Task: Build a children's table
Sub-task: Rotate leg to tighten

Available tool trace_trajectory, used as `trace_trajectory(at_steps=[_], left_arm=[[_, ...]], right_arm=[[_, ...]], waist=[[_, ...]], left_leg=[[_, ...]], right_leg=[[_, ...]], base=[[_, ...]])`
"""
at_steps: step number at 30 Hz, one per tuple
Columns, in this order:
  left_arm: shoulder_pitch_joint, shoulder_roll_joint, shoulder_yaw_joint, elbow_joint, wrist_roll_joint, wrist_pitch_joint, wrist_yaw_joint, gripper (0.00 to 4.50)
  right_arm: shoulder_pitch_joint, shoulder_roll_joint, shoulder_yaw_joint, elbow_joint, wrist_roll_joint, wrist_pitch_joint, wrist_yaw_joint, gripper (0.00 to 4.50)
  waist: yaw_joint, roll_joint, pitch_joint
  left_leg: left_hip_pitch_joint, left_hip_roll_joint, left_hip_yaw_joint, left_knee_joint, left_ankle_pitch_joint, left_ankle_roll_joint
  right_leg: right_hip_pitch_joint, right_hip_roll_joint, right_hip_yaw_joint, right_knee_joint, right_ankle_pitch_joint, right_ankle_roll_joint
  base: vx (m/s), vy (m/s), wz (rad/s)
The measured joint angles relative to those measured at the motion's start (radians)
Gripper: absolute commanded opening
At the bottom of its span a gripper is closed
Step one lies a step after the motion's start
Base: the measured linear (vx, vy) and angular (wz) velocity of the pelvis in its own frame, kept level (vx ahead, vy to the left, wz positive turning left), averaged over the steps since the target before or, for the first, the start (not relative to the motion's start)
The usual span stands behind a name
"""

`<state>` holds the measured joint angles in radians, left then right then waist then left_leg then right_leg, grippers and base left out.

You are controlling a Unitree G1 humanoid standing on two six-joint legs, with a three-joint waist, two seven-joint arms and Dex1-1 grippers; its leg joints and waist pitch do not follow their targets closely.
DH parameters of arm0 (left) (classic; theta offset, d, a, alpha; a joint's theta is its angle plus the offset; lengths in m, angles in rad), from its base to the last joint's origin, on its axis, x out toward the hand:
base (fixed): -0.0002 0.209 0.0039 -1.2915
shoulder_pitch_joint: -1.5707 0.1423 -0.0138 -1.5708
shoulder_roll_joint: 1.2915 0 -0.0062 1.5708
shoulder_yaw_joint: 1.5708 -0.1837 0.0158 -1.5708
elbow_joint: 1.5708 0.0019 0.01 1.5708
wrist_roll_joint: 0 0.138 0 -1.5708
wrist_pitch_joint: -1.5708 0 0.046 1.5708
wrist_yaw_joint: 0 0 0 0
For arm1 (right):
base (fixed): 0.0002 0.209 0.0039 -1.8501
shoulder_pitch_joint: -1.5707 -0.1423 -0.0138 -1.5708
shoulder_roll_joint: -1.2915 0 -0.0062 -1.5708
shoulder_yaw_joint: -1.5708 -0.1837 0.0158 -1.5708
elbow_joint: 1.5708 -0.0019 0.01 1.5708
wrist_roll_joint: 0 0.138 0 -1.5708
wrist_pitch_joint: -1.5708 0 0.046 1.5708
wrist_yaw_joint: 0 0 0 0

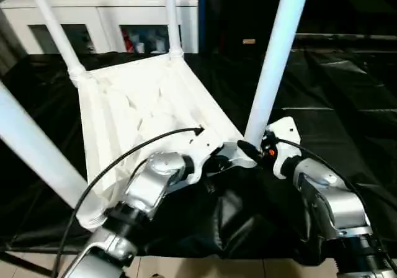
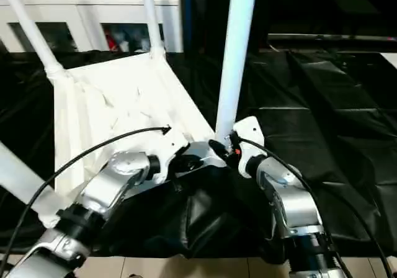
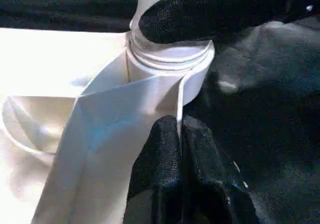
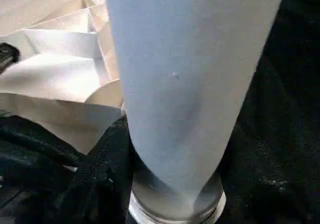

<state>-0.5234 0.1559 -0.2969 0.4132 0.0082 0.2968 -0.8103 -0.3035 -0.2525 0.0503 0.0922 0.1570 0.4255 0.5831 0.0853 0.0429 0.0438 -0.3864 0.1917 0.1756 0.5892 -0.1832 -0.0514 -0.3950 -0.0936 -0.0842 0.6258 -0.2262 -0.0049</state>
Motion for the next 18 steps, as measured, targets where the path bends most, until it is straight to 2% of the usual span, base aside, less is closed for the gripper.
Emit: trace_trajectory(at_steps=[4, 10, 15, 18], left_arm=[[0.003, 0.05, 0.009, 0.015, -0.006, -0.047, -0.029, 0.0], [-0.001, 0.165, 0.033, 0.057, -0.036, -0.119, -0.181, 0.0], [-0.011, 0.198, 0.035, 0.084, -0.047, -0.141, -0.241, 0.0], [-0.026, 0.197, 0.035, 0.112, -0.048, -0.151, -0.242, 0.0]], right_arm=[[0.0, -0.01, 0.005, -0.001, 0.033, -0.017, 0.077, 2.86], [-0.027, -0.098, 0.052, 0.073, 0.048, -0.178, 0.32, 2.86], [-0.074, -0.148, 0.09, 0.138, 0.032, -0.272, 0.423, 2.86], [-0.113, -0.149, 0.097, 0.197, 0.023, -0.299, 0.446, 2.86]], waist=[[-0.004, -0.002, 0.001], [-0.01, 0.004, 0.003], [-0.016, 0.001, 0.004], [-0.018, -0.002, 0.004]], left_leg=[[0.0, 0.001, 0.0, 0.001, 0.0, -0.001], [-0.001, 0.001, 0.0, 0.004, 0.0, -0.001], [-0.002, 0.001, 0.0, 0.009, 0.0, 0.0], [-0.002, 0.001, 0.001, 0.01, 0.0, 0.0]], right_leg=[[-0.003, 0.001, 0.001, 0.004, 0.0, 0.0], [-0.003, 0.002, 0.003, 0.005, 0.002, 0.001], [-0.003, 0.001, 0.004, 0.006, 0.003, 0.0], [-0.003, 0.001, 0.004, 0.007, 0.005, 0.0]], base=[[0.0, 0.0, 0.0], [0.0, 0.0, 0.0], [0.0, 0.0, 0.0], [0.0, 0.0, 0.0]])
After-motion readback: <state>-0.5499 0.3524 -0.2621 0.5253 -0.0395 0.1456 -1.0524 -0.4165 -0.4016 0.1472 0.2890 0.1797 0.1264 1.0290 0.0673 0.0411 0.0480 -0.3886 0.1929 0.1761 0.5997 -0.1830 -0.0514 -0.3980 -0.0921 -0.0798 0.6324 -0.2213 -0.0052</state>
